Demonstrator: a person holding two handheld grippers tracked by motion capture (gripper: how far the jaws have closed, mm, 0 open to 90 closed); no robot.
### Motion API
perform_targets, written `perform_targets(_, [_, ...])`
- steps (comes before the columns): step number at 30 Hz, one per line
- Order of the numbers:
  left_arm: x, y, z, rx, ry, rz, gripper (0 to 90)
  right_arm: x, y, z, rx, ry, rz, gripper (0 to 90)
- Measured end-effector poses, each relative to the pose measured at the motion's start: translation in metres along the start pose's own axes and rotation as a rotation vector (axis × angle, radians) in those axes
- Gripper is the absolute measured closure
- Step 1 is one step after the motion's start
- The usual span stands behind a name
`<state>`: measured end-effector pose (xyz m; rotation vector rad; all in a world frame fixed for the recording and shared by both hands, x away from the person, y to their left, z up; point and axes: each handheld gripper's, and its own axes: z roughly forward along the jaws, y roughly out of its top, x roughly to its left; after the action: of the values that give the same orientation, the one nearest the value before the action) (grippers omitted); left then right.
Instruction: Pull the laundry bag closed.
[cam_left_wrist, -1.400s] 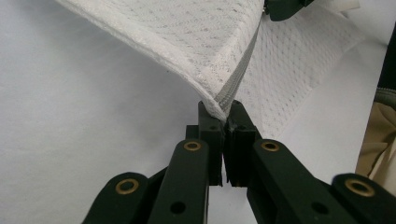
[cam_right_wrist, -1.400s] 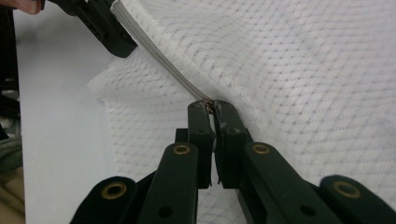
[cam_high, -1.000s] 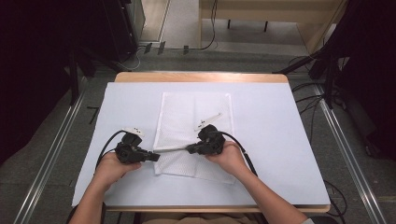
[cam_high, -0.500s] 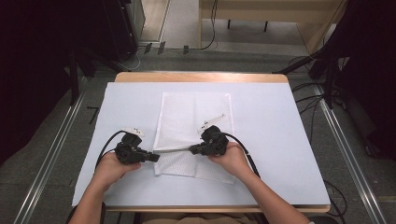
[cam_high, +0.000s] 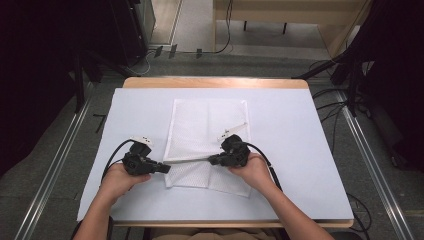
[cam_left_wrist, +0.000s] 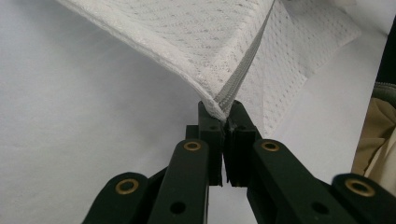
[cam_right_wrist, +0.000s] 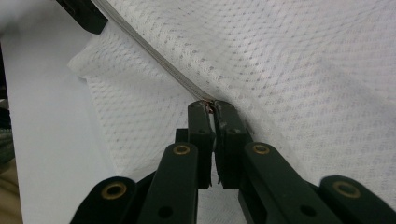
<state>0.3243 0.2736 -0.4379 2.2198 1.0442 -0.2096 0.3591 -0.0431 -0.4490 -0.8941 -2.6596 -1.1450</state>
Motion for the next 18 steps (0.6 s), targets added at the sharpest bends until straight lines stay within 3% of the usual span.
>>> perform_targets(18, [0.001, -0.001, -0.001, 0.004, -0.004, 0.002, 88.0, -0.008, -0.006, -0.014, -0.003, -0.019, 0.018, 88.3])
